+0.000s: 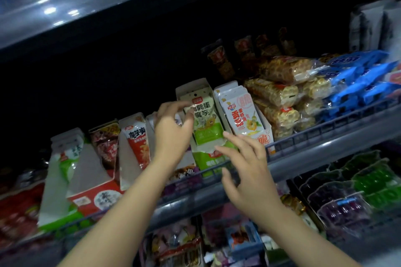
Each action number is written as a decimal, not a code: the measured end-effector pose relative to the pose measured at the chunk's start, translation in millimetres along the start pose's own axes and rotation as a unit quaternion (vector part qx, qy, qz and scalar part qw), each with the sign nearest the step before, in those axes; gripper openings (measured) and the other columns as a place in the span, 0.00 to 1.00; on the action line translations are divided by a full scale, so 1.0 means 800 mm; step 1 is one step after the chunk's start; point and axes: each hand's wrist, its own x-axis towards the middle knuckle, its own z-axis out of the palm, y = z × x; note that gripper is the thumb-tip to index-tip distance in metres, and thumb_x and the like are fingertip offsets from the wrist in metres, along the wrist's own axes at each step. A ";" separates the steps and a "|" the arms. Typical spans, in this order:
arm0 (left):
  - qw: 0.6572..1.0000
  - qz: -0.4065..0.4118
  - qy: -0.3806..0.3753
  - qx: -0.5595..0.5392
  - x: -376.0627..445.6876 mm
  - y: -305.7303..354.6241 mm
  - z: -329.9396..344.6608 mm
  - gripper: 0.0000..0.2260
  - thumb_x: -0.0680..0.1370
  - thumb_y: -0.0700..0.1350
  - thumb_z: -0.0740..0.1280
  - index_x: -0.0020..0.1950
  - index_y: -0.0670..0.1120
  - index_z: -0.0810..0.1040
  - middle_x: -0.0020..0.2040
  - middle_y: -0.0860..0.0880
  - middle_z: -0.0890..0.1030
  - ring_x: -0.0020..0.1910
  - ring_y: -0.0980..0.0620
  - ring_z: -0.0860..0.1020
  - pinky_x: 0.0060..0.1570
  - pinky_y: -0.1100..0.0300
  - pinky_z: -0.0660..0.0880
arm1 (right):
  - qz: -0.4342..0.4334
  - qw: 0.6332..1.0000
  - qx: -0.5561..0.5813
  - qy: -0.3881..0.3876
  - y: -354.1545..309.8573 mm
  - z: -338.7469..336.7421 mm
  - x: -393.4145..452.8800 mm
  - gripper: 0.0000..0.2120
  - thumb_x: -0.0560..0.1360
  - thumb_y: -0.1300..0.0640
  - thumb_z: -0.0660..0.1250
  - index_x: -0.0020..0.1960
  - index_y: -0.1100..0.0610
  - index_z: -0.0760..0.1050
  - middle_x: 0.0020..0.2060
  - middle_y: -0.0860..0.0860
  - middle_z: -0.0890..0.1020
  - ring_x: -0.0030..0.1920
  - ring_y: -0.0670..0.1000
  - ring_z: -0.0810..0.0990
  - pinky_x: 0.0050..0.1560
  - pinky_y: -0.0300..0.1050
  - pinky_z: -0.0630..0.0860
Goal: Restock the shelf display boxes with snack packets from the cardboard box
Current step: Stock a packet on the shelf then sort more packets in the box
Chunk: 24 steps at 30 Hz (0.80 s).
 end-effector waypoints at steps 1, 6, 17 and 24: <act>1.000 0.000 0.006 -0.023 -0.023 0.008 -0.007 0.07 0.78 0.42 0.64 0.53 0.50 0.79 0.53 0.51 0.76 0.56 0.55 0.74 0.47 0.73 0.68 | 0.000 1.000 0.001 0.009 -0.003 -0.003 -0.005 0.18 0.71 0.55 0.61 0.60 0.52 0.75 0.63 0.47 0.73 0.65 0.46 0.62 0.69 0.33 0.52; 0.992 -0.027 0.028 -0.117 -0.143 0.033 -0.034 0.09 0.77 0.37 0.64 0.50 0.49 0.79 0.50 0.53 0.76 0.51 0.64 0.73 0.51 0.76 0.66 | 0.006 1.000 -0.031 0.000 -0.011 -0.017 -0.046 0.14 0.72 0.53 0.62 0.56 0.56 0.77 0.49 0.48 0.78 0.55 0.47 0.68 0.59 0.28 0.58; 0.938 -0.295 -0.009 -0.184 -0.358 -0.032 -0.001 0.15 0.76 0.34 0.63 0.46 0.55 0.78 0.51 0.53 0.78 0.51 0.61 0.75 0.50 0.72 0.70 | 0.157 0.972 -0.053 -0.167 -0.015 0.020 -0.210 0.14 0.72 0.58 0.68 0.58 0.56 0.76 0.50 0.51 0.78 0.55 0.53 0.73 0.49 0.41 0.68; 0.867 -0.470 -0.070 -0.148 -0.467 -0.116 0.045 0.09 0.77 0.35 0.62 0.50 0.48 0.78 0.51 0.48 0.78 0.47 0.56 0.77 0.41 0.74 0.69 | 0.261 0.922 -0.051 -0.281 0.004 0.067 -0.325 0.15 0.74 0.55 0.65 0.60 0.55 0.74 0.53 0.52 0.78 0.57 0.53 0.73 0.57 0.45 0.70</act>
